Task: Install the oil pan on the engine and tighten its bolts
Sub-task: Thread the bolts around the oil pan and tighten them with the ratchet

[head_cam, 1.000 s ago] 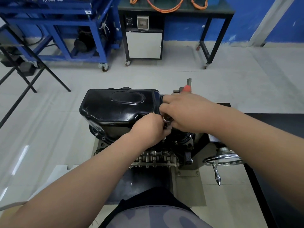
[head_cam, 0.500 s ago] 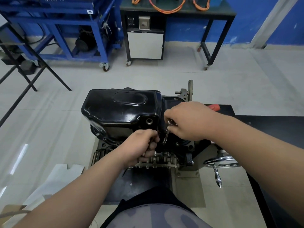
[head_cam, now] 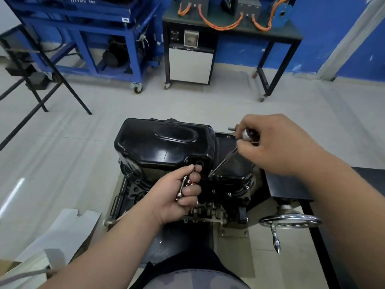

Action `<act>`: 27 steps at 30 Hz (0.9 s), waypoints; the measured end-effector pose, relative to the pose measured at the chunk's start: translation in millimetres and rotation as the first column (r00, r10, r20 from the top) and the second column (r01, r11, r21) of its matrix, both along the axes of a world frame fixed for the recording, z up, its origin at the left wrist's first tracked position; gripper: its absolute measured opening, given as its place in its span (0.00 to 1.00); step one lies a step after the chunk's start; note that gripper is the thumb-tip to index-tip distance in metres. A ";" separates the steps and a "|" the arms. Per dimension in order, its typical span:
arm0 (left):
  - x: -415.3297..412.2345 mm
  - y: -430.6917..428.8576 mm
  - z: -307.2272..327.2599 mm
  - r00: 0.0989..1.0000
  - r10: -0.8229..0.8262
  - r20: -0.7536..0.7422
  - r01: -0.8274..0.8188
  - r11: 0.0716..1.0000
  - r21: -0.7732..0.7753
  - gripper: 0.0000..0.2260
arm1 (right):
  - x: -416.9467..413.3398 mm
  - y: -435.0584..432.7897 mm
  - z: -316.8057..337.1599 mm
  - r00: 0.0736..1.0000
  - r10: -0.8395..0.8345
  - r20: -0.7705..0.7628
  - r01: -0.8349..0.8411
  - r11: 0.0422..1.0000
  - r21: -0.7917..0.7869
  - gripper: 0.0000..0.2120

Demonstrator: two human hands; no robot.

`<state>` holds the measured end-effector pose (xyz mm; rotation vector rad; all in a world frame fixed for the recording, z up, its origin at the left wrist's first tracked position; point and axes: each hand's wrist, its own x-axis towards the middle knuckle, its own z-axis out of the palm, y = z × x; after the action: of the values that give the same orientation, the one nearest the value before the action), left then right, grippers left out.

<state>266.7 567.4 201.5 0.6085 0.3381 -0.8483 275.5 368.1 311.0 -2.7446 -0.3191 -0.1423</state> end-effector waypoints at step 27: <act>2.6 5.9 82.1 0.427 -0.627 0.651 -0.357 0.544 0.759 0.14 | -7.7 58.5 28.3 0.901 0.403 0.163 -0.343 0.889 -0.303 0.07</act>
<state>269.4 573.4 283.7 1.9980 -0.4226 -0.3323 267.8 426.6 339.3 -2.8658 -0.9928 -0.3246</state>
